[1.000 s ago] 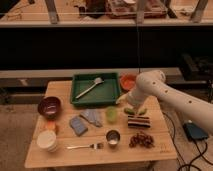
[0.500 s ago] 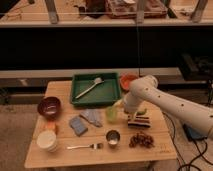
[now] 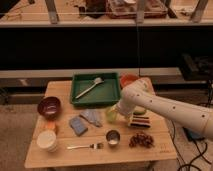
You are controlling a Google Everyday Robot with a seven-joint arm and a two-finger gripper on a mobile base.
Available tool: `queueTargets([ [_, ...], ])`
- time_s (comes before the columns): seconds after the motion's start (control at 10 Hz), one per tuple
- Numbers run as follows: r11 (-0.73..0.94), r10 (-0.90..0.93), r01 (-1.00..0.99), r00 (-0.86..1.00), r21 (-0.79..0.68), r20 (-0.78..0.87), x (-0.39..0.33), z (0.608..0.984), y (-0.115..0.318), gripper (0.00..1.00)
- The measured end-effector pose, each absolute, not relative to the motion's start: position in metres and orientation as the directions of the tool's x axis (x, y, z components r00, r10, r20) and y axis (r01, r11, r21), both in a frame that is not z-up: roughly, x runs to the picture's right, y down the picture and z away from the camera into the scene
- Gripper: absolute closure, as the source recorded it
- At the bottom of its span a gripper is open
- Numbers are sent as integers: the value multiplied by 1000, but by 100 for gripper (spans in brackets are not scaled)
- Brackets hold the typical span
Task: Stack cups into tray
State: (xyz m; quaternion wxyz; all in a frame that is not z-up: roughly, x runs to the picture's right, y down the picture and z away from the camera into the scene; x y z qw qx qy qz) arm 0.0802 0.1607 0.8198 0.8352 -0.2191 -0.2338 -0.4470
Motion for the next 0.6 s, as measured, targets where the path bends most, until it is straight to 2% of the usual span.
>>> queueTargets([
  [0.5,519,-645,831,535,-201,546,75,824,165,79],
  [0.6,538,-639,817,557,-209,531,76,822,162,83],
])
